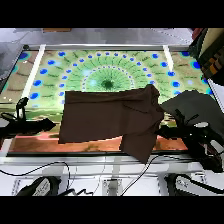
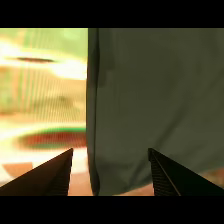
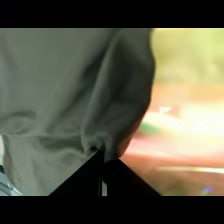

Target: Fold the clothes and pants, and hang the long-sleeved shirts on hangers.

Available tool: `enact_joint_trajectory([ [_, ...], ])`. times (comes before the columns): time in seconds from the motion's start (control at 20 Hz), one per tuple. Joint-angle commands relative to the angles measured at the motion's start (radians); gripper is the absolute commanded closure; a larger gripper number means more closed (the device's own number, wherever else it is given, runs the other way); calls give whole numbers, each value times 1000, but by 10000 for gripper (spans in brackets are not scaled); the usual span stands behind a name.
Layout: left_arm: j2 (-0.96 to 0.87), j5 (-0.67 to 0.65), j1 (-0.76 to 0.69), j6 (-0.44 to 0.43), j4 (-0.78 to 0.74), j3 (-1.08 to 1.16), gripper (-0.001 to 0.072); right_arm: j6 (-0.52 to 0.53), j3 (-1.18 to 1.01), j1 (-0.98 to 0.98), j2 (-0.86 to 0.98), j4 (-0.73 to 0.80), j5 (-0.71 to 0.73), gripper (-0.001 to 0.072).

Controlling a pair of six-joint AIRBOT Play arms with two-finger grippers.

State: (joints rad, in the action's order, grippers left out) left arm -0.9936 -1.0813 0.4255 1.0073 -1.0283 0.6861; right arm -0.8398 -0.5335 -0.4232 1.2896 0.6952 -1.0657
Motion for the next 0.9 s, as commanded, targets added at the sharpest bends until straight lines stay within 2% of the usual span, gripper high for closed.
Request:
enact_joint_trajectory([
  [0.0,-21,-4,0,8,-15,-32,162,50,4,0,-3,-56,0,700],
  [0.15,-101,-15,0,6,5,-69,176,50,4,0,-3,-71,-1,700],
  [0.55,-364,-41,-6,-82,47,-77,191,55,-5,0,-3,-73,-50,701],
  [0.6,-382,-46,-10,-107,58,-77,277,72,-16,0,-5,-76,-66,701],
  [0.75,-390,-56,-34,-171,107,-75,642,74,-60,1,-56,-106,-71,702],
  [0.8,-386,-77,-39,-205,138,-68,695,73,-78,0,-86,-121,-69,702],
  [0.85,-379,-106,-38,-230,169,-50,695,71,-101,2,-122,-134,-71,702],
])
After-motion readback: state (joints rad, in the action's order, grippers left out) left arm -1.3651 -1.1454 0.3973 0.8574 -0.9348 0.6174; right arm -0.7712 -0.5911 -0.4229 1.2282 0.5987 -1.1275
